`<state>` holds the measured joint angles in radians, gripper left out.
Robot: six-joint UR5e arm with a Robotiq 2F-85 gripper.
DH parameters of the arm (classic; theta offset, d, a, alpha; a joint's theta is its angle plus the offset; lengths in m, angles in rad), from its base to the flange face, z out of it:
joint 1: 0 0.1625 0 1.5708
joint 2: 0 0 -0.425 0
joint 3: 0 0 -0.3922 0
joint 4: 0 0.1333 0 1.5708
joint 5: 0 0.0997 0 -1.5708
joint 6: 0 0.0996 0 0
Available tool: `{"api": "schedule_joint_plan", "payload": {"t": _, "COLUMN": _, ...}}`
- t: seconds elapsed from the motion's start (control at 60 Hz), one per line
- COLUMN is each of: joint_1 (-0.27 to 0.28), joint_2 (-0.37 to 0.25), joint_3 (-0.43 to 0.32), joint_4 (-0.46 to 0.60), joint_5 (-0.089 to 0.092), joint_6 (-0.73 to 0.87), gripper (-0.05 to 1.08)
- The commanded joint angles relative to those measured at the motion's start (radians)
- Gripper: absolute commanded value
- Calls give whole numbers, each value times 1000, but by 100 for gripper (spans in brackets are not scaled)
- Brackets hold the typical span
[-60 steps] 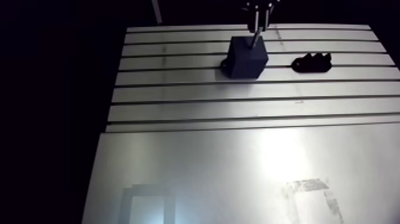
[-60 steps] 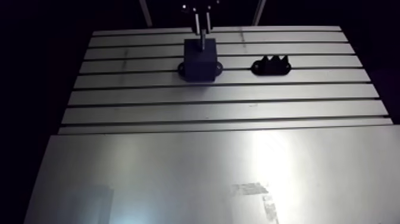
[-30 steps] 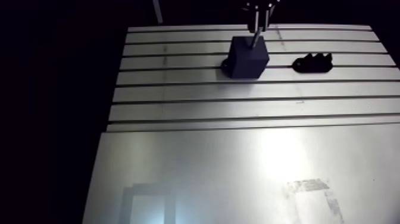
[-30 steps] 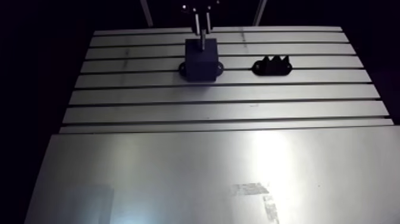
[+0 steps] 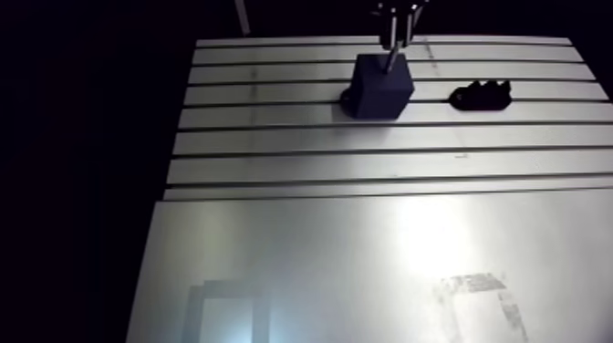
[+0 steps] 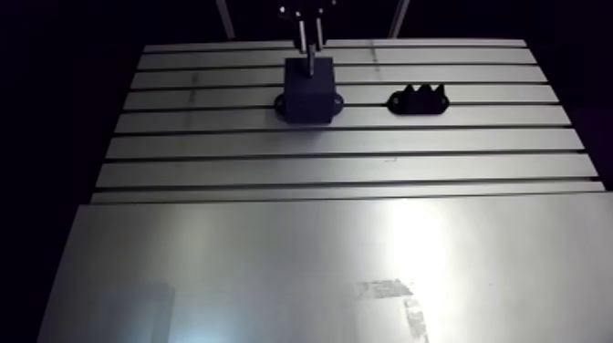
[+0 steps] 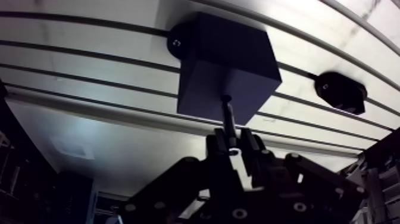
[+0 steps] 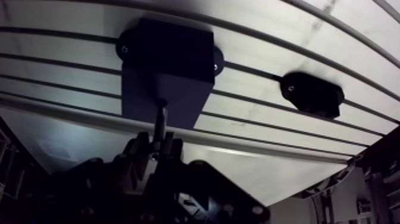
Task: Pick up the M10 bolt and insert it into the hole until fully seated.
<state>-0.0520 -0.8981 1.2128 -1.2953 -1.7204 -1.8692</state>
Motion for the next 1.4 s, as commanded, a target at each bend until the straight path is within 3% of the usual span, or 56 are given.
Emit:
{"api": "schedule_joint_plan", "payload": {"t": 0.017, "joint_1": 0, "joint_2": 3, "joint_3": 0, "joint_4": 0, "joint_5": 0, "joint_6": 0, "gripper": 108}}
{"api": "schedule_joint_plan", "payload": {"t": 1.4, "joint_1": 1, "joint_2": 11, "joint_3": -2, "joint_4": -3, "joint_5": 0, "joint_6": 0, "gripper": 107}}
